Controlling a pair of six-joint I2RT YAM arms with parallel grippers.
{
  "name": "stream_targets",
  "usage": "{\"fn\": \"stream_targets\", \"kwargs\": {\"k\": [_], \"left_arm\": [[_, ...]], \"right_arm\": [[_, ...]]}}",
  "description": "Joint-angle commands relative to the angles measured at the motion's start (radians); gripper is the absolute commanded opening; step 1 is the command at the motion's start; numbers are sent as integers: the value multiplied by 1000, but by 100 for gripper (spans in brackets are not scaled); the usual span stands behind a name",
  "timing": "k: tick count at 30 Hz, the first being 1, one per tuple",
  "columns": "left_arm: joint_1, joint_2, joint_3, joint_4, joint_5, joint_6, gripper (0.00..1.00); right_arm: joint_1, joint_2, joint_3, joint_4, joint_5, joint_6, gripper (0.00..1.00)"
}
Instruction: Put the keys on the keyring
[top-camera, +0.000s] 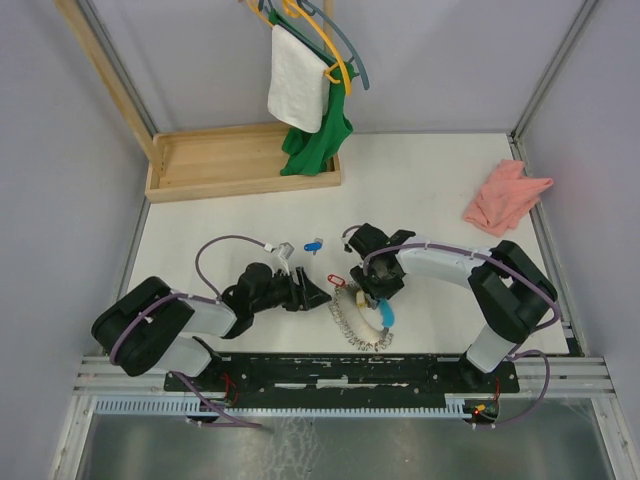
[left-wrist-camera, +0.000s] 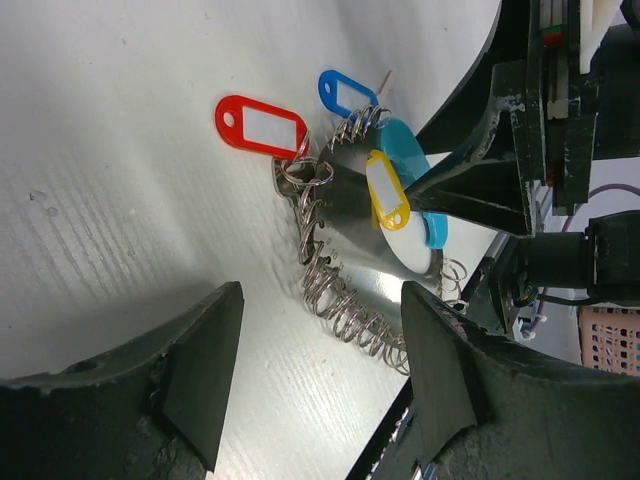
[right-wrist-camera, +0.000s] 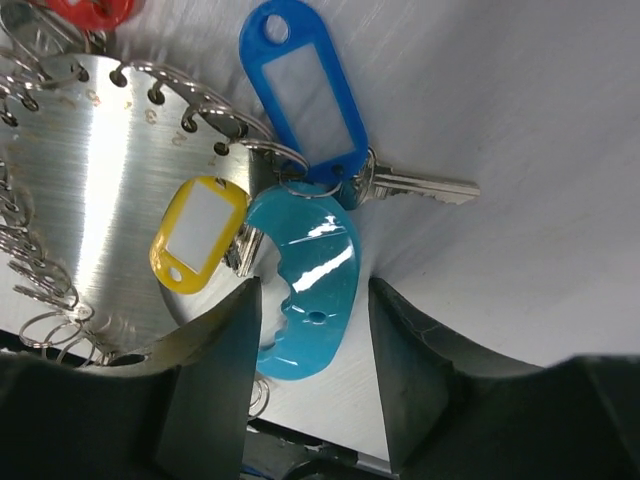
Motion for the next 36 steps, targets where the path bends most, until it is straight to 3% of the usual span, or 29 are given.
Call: {"fn": "stream_targets", "kwargs": {"k": [1, 6, 17, 28, 36], "left_arm": [[-2, -50, -19, 24, -49, -50, 71], [-1, -80, -49, 51, -75, -75, 71], [3, -108, -61, 93, -99, -118, 72], [8, -93, -43, 166, -42, -107, 71], [6, -106, -25, 200, 5, -51, 65]], "right_arm": [[6, 31, -15, 92, 34, 36, 52], [6, 13, -33, 160, 5, 28, 35], [6, -244, -175, 431, -43, -76, 16], [6, -384, -274, 600, -49, -151, 11], [6, -462, -326, 718, -60, -164, 10]]}}
